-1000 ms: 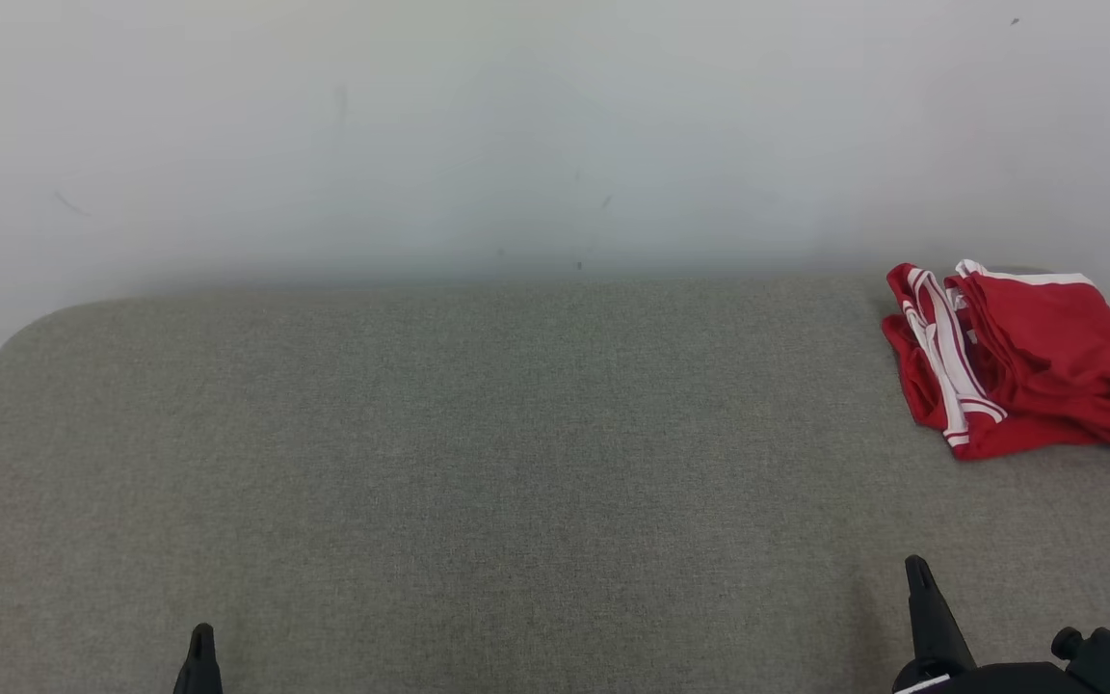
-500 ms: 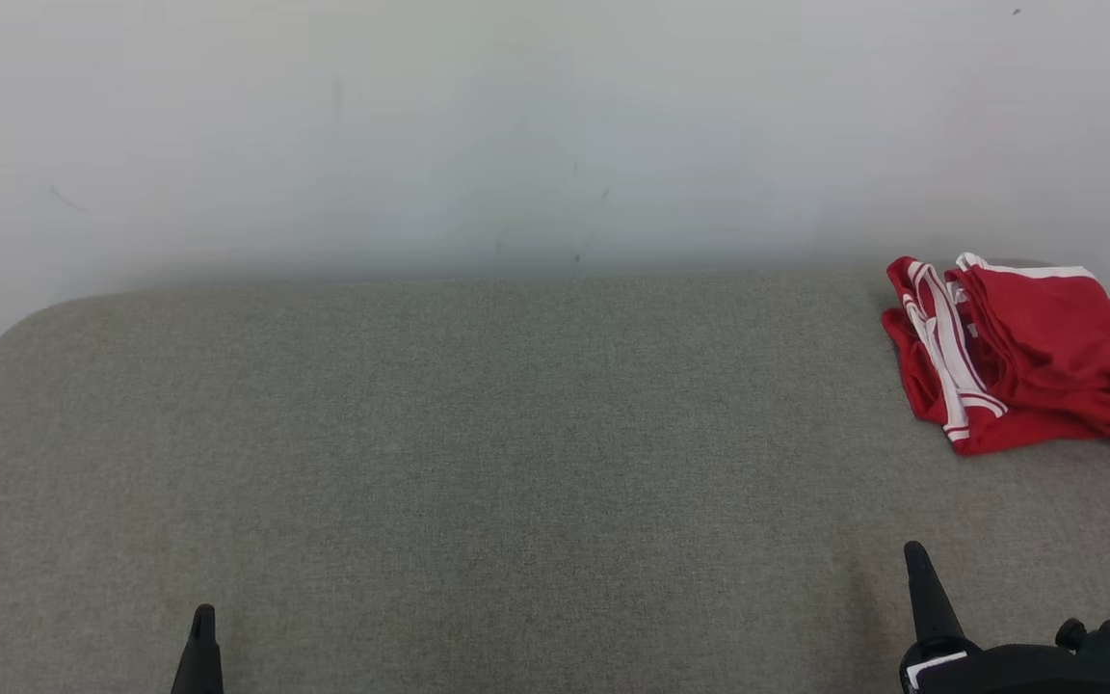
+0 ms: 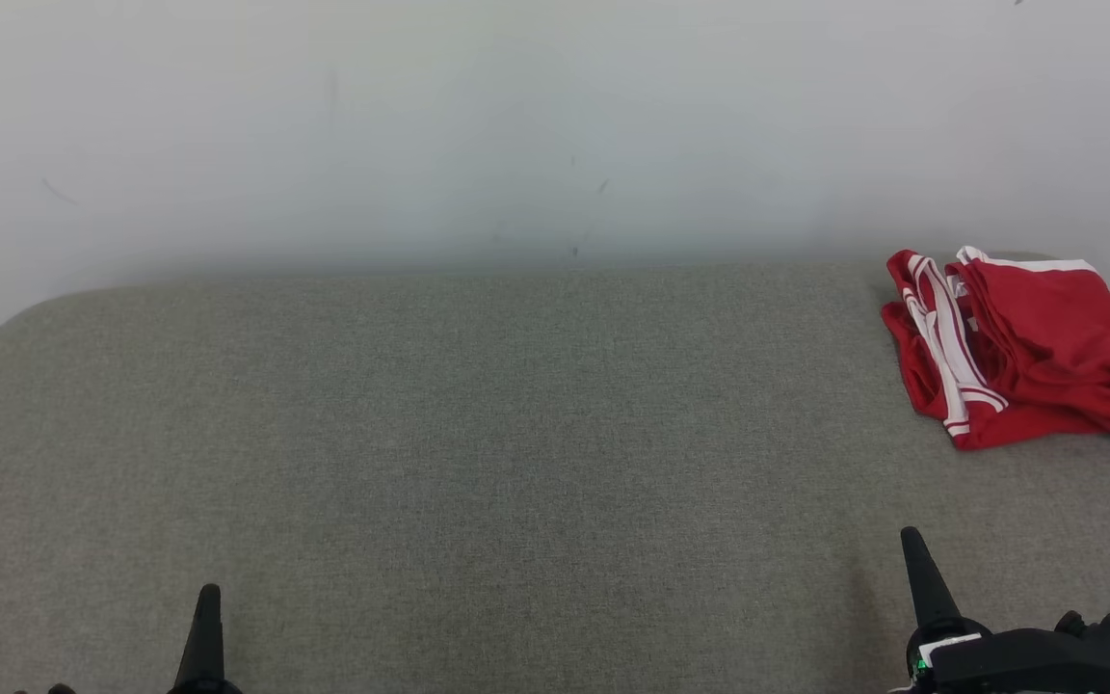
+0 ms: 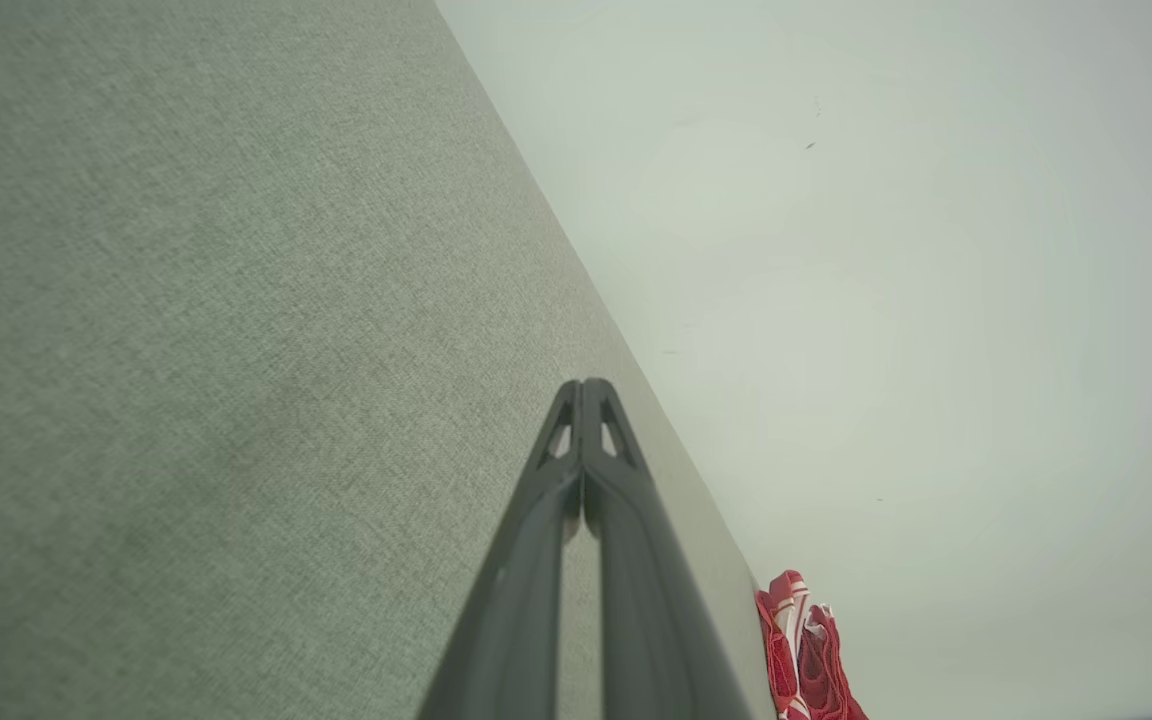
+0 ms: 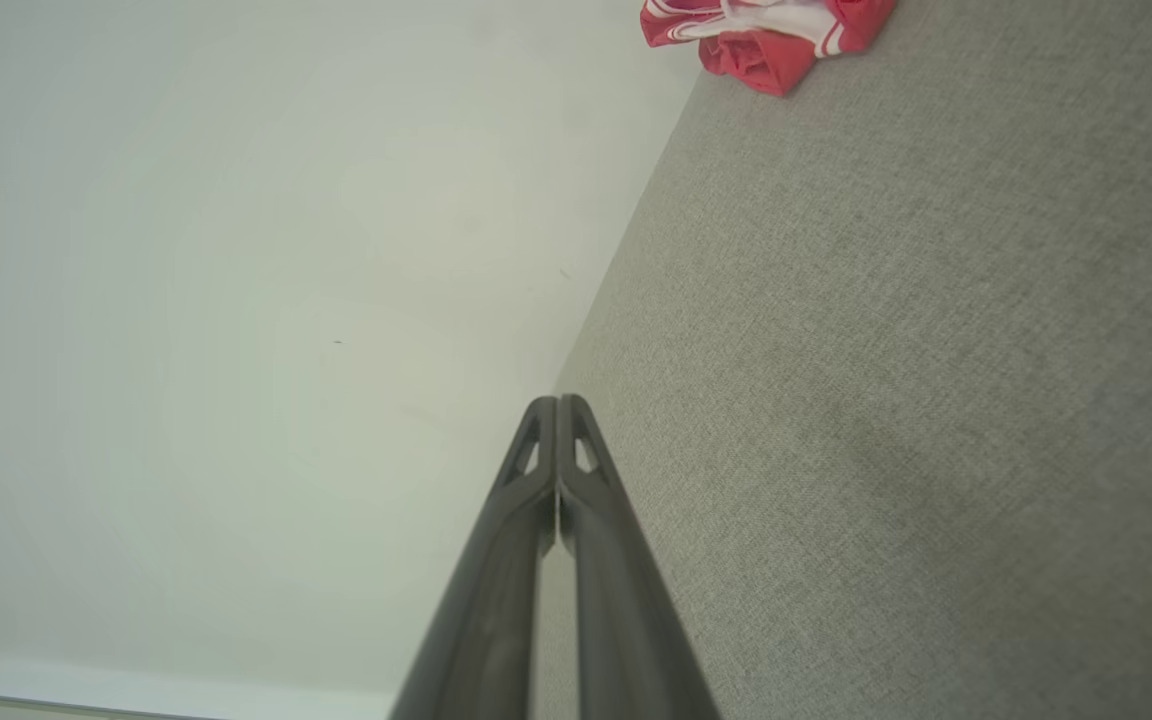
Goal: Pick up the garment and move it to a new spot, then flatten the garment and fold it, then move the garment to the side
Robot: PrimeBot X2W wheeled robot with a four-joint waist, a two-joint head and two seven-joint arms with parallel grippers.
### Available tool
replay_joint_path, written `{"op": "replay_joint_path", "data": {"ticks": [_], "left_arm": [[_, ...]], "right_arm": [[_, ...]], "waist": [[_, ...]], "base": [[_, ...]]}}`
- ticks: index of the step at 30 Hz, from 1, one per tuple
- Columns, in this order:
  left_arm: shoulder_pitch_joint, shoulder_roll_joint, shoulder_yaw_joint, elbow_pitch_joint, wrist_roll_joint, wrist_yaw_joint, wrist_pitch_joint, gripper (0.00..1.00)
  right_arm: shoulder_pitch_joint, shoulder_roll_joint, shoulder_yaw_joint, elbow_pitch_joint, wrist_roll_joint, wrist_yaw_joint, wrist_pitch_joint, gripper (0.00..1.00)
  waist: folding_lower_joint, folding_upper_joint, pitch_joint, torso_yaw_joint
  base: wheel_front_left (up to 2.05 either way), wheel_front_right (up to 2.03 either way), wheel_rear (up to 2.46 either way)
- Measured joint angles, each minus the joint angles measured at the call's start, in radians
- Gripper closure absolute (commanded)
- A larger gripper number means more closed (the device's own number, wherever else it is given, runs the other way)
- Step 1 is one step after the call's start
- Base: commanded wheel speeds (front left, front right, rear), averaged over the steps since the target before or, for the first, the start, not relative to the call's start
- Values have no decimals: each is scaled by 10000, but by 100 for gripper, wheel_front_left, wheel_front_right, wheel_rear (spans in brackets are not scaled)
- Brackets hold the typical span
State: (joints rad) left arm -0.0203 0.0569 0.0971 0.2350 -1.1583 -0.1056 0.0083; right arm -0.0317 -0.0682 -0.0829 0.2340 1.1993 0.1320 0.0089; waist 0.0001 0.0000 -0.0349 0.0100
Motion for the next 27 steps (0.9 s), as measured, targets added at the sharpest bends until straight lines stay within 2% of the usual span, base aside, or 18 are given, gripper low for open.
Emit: {"op": "replay_joint_path", "data": {"ticks": [27], "left_arm": [[-438, -27, 84, 52, -2426, -104, 562, 100]], "right_arm": [[-399, 86, -173, 65, 2220, -2, 545, 100]], "waist": [[0, 0, 186, -49]], "base": [[0, 0, 0]]}}
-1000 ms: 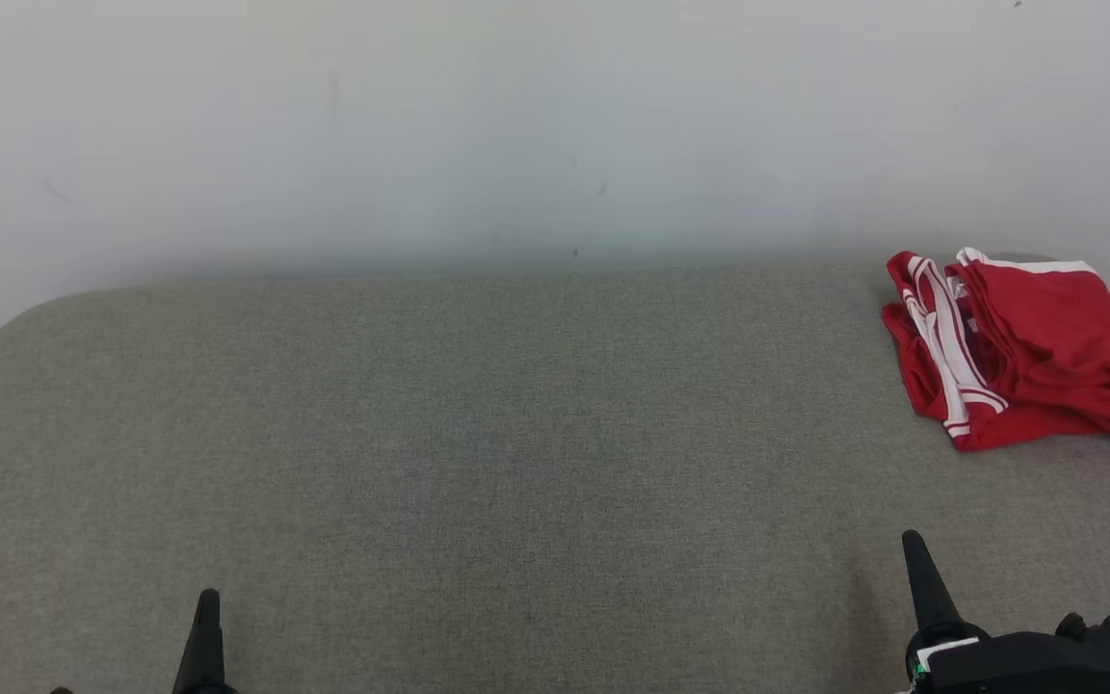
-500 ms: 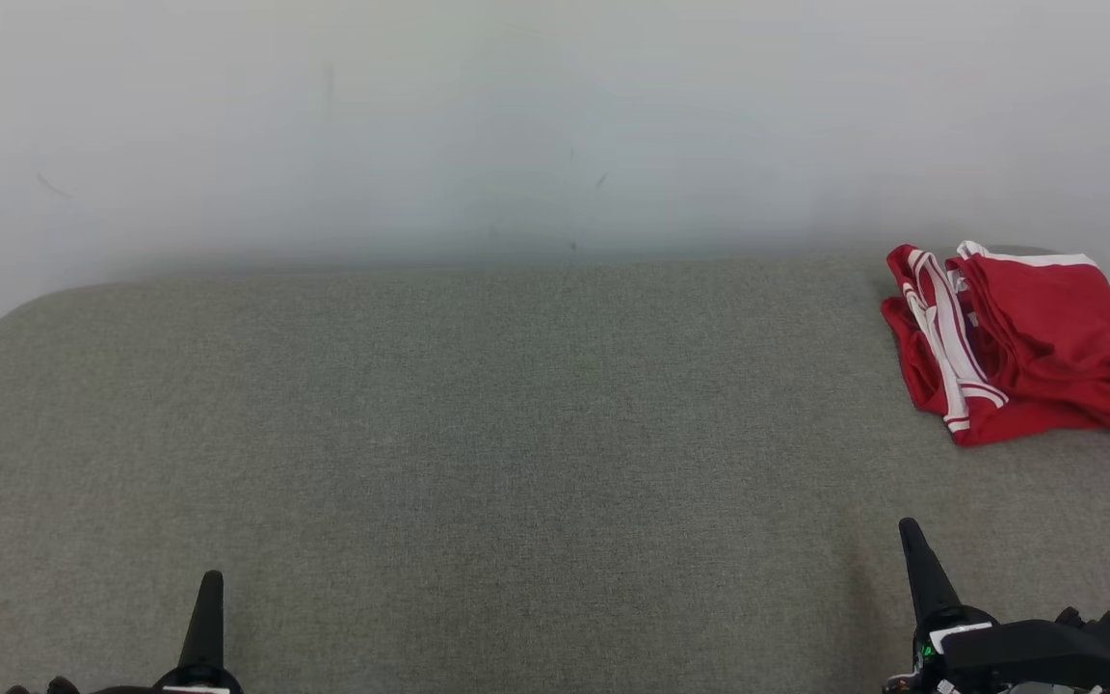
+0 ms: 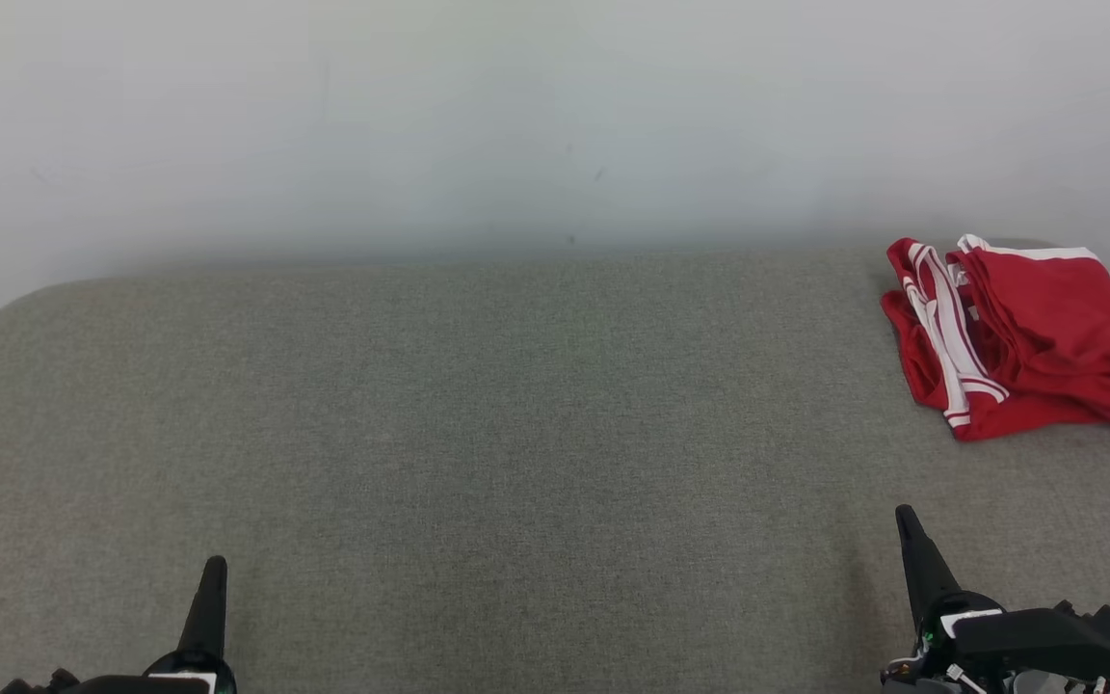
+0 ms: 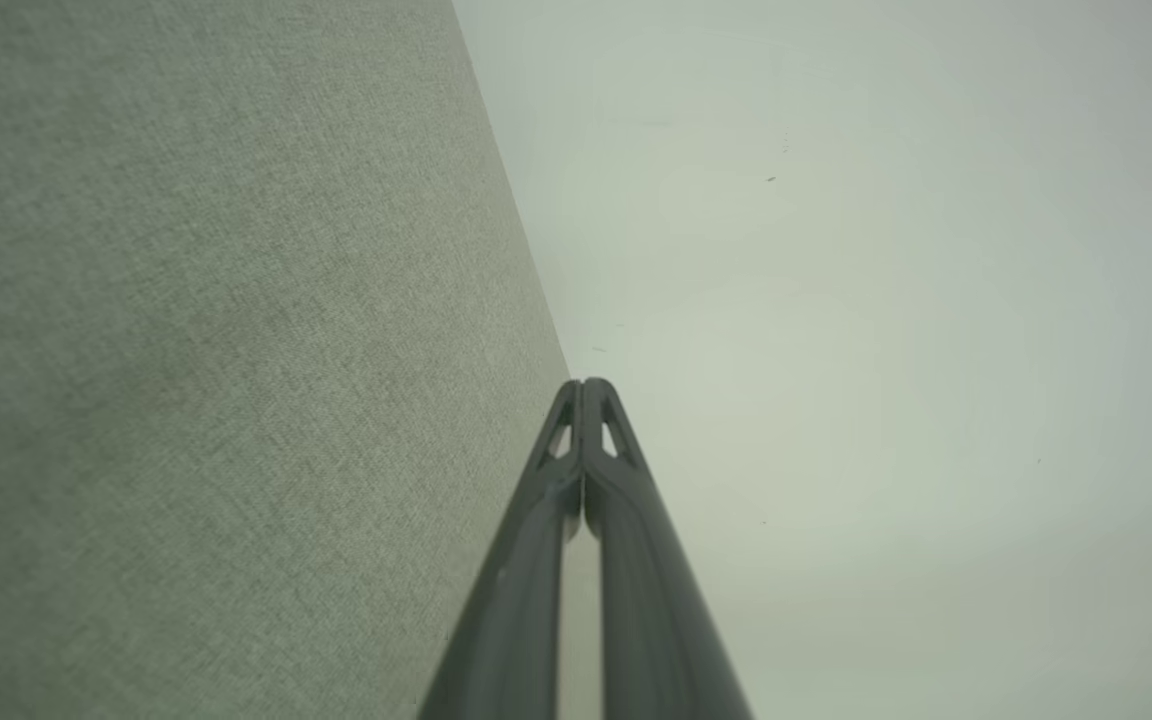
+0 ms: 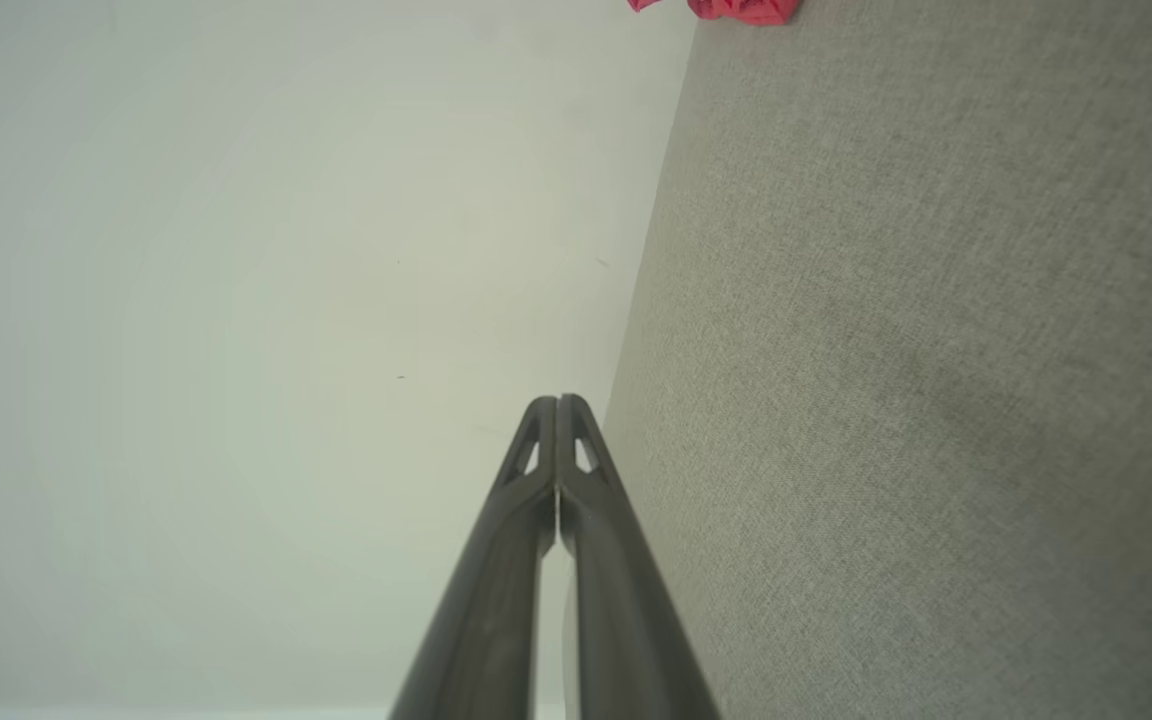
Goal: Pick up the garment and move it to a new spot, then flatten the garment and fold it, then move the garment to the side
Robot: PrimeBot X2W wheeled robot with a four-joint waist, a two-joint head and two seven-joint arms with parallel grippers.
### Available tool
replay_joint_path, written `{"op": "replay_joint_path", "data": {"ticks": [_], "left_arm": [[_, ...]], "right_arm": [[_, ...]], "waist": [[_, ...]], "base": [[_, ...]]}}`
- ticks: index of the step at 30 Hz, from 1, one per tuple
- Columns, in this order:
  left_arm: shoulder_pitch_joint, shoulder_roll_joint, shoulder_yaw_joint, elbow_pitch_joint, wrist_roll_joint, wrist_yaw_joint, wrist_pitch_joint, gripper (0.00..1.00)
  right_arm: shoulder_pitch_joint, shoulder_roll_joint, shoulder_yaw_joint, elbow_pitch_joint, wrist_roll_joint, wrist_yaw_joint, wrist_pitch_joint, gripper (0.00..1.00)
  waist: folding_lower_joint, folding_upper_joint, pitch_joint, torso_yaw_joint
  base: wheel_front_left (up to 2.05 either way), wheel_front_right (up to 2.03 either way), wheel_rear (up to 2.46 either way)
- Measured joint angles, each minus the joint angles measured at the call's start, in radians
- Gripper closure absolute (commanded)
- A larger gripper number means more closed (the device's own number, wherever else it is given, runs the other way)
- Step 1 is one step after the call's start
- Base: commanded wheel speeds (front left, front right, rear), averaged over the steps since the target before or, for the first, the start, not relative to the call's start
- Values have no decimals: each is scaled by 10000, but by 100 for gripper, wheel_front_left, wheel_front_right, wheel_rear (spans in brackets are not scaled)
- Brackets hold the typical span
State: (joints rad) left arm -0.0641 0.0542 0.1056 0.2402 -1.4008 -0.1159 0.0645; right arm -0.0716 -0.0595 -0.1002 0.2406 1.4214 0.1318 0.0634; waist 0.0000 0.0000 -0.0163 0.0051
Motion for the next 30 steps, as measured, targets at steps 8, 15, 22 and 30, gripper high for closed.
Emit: {"op": "replay_joint_path", "data": {"ticks": [8, 15, 22, 30], "left_arm": [[-133, -8, 23, 15, -669, -71, 165, 100], [-235, -19, 52, 31, -1172, -79, 297, 100], [-339, -25, 65, 44, -1689, -88, 422, 100], [-404, -29, 77, 50, -2088, -134, 516, 100]], "right_arm": [[-114, 29, -44, 13, 589, 0, 169, 100], [-207, 46, -84, 23, 1058, 0, 297, 100], [-302, 61, -115, 35, 1547, 0, 422, 100], [-360, 73, -144, 46, 1906, 0, 510, 100]], "waist": [[0, 1, 57, -15], [0, 0, 107, -28], [0, 1, 157, -41], [0, 0, 195, -51]], "base": [[0, 0, 0], [0, 0, 0], [0, 0, 0], [0, 0, 0]]}}
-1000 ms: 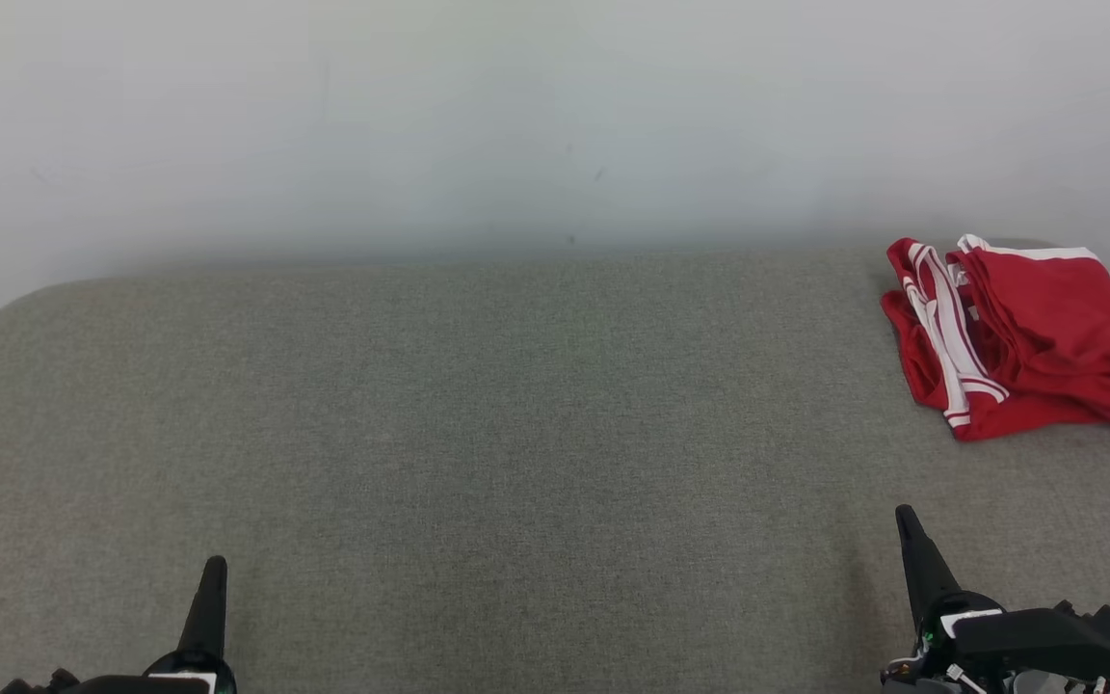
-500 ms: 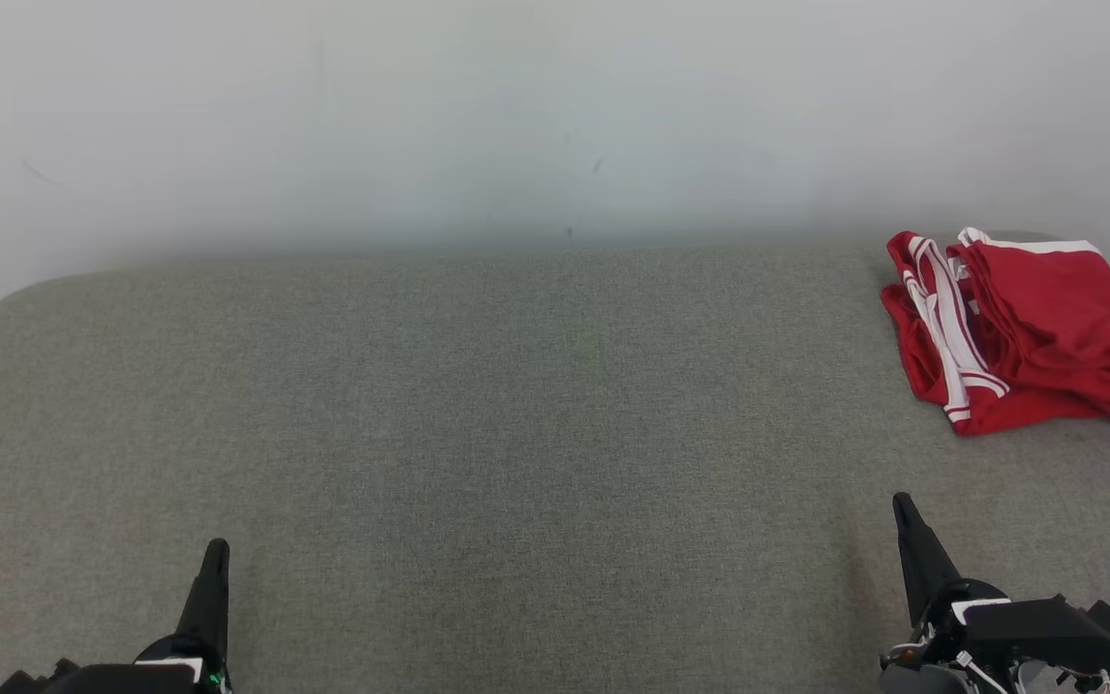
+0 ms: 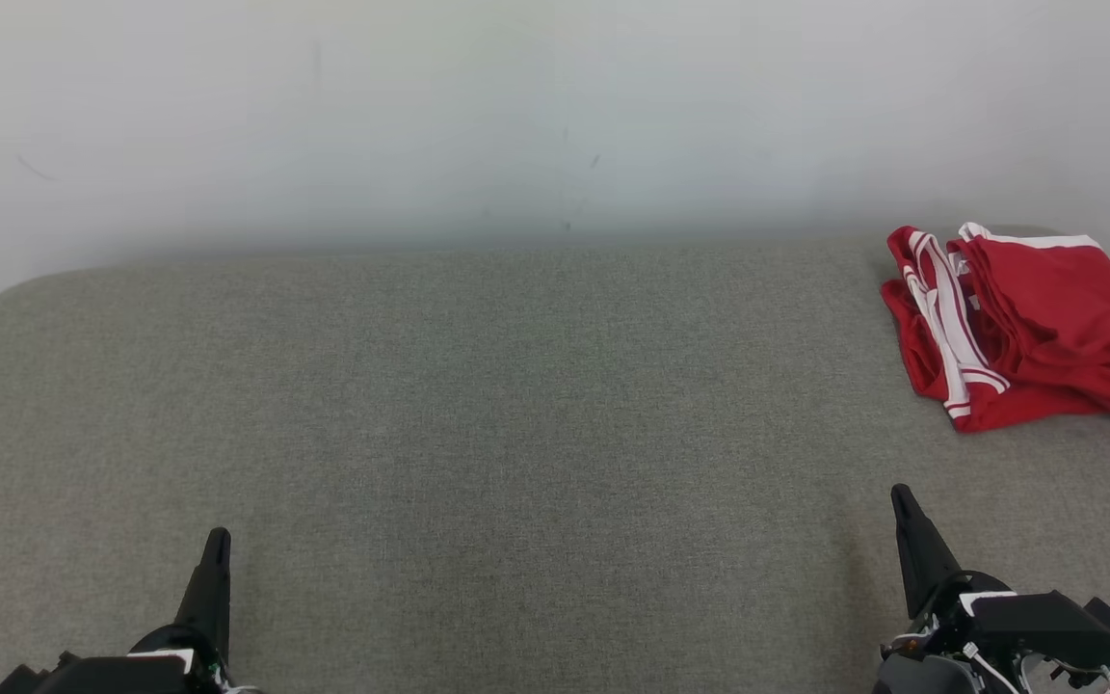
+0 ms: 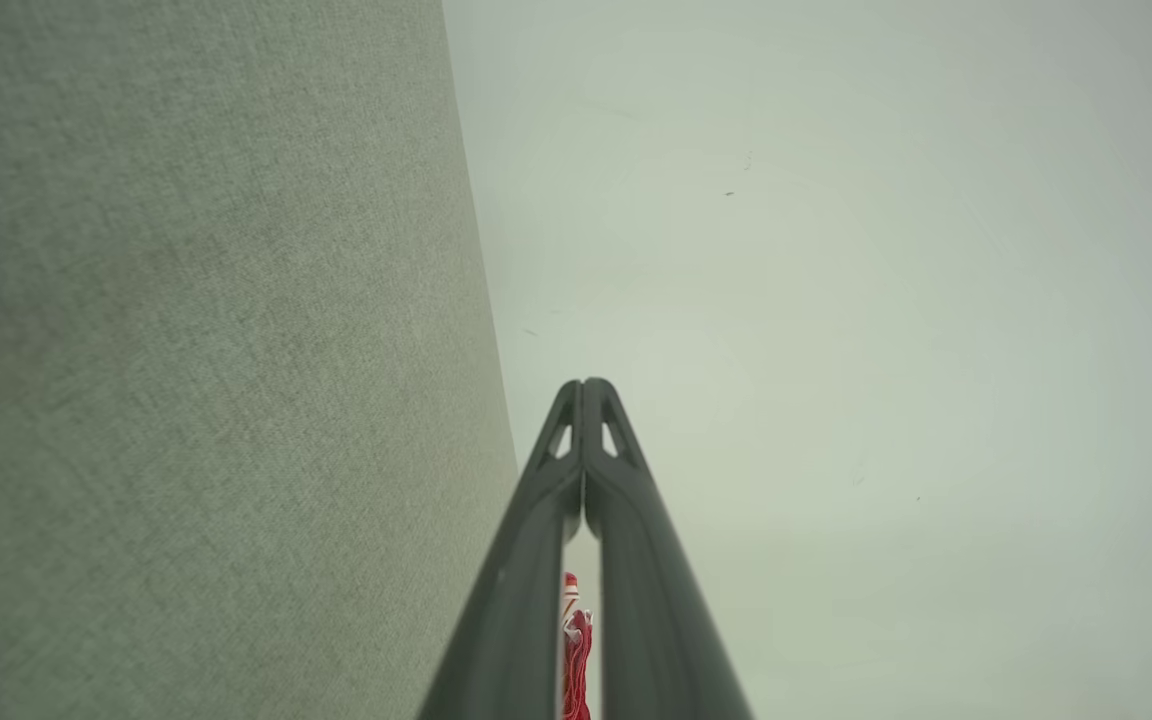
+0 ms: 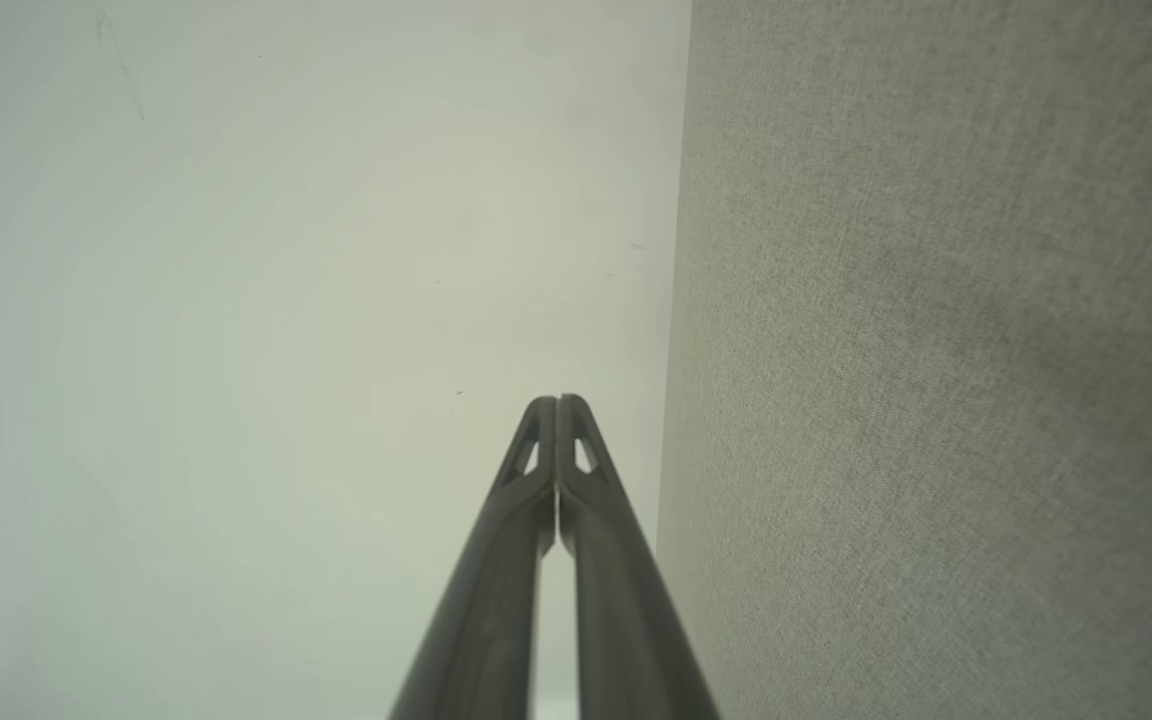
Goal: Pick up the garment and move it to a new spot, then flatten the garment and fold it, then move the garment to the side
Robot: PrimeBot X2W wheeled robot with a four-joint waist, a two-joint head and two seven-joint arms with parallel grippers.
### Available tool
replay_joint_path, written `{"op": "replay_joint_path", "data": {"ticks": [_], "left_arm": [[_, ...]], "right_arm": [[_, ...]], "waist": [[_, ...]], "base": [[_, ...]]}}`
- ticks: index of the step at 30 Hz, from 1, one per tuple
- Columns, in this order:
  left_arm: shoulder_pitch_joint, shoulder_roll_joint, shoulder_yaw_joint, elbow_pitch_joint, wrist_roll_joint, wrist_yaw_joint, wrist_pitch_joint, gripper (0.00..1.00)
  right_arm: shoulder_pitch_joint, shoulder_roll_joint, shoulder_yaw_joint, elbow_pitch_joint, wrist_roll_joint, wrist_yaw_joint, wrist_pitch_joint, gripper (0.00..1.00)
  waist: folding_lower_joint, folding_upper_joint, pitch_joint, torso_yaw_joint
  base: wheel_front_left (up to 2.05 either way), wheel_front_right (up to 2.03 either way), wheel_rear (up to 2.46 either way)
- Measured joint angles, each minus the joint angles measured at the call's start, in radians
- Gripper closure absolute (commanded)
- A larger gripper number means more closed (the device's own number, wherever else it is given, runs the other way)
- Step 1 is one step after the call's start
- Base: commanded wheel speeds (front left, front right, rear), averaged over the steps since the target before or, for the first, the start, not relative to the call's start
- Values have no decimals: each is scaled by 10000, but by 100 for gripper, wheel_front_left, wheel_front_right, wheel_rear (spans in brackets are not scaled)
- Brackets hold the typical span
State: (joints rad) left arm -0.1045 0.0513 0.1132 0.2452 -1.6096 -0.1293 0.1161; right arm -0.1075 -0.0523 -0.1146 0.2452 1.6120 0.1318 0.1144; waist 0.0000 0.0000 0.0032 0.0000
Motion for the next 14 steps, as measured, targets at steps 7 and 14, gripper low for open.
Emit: {"op": "replay_joint_path", "data": {"ticks": [7, 14], "left_arm": [[-2, -2, -2, 2, 0, 0, 0, 100], [-2, -2, 4, 2, 0, 0, 0, 100]], "right_arm": [[-1, 2, -2, -4, 0, 0, 0, 100], [-1, 2, -2, 2, 0, 0, 0, 100]], "waist": [[0, 0, 0, 0], [1, 0, 0, 0]], "base": [[0, 0, 0], [0, 0, 0]]}}
